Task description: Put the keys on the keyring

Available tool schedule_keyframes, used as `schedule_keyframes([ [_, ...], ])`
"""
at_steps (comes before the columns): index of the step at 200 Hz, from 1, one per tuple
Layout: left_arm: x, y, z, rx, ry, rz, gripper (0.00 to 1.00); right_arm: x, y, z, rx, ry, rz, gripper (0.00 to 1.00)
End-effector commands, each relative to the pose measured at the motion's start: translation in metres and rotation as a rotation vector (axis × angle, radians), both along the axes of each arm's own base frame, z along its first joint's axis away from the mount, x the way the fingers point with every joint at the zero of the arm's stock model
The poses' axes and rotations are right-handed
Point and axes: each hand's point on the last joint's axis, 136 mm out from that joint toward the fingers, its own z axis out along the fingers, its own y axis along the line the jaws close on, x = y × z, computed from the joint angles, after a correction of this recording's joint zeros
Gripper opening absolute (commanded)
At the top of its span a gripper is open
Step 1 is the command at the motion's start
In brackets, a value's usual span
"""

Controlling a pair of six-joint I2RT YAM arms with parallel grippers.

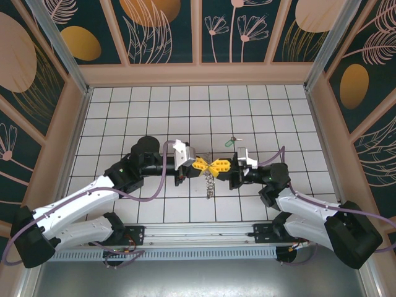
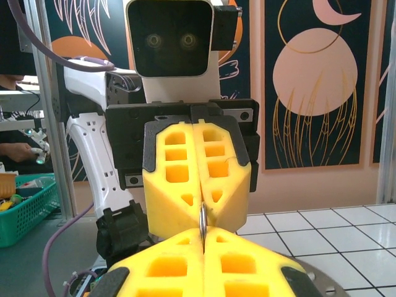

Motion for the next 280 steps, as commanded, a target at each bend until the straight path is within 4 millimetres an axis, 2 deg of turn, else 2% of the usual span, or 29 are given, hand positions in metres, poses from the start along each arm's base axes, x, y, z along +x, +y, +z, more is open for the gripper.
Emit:
schedule_keyframes([
  [1, 0.007, -0.001, 0.013, 0.003, -0.054, 0.033, 0.0, -0.006, -0.003, 0.011, 0.028, -0.043, -0.012, 0.14],
  [10, 0.009, 0.0, 0.01, 0.031, -0.06, 0.045, 0.0, -0.001, -0.001, 0.007, -0.003, -0.037, -0.044, 0.28],
  [18, 0.011, 0.002, 0.006, 0.065, -0.063, 0.052, 0.0, 0.005, 0.001, 0.004, -0.036, -0.032, -0.09, 0.35],
  [39, 0.014, 0.007, -0.011, 0.184, -0.059, 0.063, 0.0, 0.018, 0.007, -0.007, -0.157, -0.054, -0.227, 0.41],
  [53, 0.015, 0.012, -0.028, 0.271, -0.048, 0.068, 0.0, 0.023, 0.009, -0.014, -0.241, -0.056, -0.288, 0.4],
  [57, 0.016, 0.012, -0.02, 0.273, -0.061, 0.071, 0.0, 0.024, 0.009, -0.016, -0.261, -0.055, -0.302, 0.4],
  [99, 0.014, 0.023, -0.039, 0.417, -0.027, 0.061, 0.0, 0.029, 0.015, -0.03, -0.392, -0.063, -0.381, 0.34],
  [162, 0.006, 0.033, -0.044, 0.445, -0.017, 0.048, 0.0, 0.018, 0.028, -0.046, -0.485, -0.081, -0.342, 0.34],
  [205, 0.005, 0.033, -0.053, 0.473, -0.011, 0.035, 0.0, 0.013, 0.036, -0.043, -0.48, -0.099, -0.296, 0.33],
  [231, 0.004, 0.033, -0.053, 0.474, -0.006, 0.027, 0.0, 0.011, 0.04, -0.041, -0.477, -0.108, -0.277, 0.26],
  [280, 0.004, 0.032, -0.055, 0.475, 0.009, 0.03, 0.0, 0.008, 0.046, -0.047, -0.494, -0.114, -0.238, 0.23],
])
